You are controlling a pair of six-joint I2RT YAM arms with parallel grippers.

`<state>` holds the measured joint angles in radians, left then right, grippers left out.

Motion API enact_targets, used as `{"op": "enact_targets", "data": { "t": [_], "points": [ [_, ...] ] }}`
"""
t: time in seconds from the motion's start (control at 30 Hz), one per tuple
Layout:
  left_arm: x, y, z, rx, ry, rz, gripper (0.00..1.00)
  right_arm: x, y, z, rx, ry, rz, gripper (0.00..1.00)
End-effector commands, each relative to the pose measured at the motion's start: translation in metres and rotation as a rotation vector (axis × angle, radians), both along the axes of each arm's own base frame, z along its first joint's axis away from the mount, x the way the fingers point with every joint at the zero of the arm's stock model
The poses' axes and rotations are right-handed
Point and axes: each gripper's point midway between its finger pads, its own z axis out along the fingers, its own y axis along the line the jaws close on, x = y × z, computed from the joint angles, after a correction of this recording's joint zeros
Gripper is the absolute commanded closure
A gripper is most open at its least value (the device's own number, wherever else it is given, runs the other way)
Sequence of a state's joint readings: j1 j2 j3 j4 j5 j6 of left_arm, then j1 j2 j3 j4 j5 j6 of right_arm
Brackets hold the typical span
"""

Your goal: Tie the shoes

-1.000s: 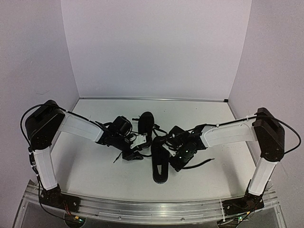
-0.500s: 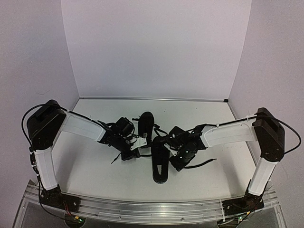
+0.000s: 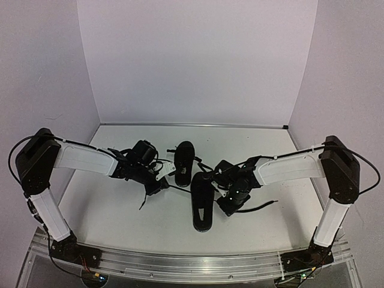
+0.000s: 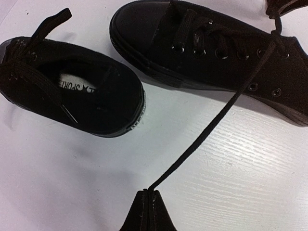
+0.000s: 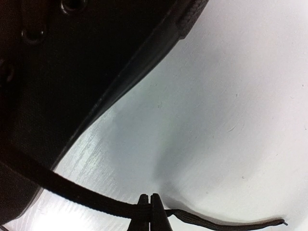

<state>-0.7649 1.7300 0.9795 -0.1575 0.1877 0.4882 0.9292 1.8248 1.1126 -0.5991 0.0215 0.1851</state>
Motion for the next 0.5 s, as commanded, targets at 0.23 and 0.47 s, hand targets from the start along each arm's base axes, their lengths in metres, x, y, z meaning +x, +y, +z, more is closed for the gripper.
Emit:
{"op": "enact_targets", "data": {
  "t": [0.23, 0.47],
  "points": [
    [-0.029, -0.021, -0.010, 0.015, 0.039, -0.151, 0.98, -0.004, 0.023, 0.007, 0.070, 0.072, 0.079, 0.94],
    [-0.032, -0.034, -0.016, 0.008, 0.017, -0.196, 0.61, 0.001, 0.030, 0.034, 0.131, 0.019, 0.086, 0.40]
  ]
}}
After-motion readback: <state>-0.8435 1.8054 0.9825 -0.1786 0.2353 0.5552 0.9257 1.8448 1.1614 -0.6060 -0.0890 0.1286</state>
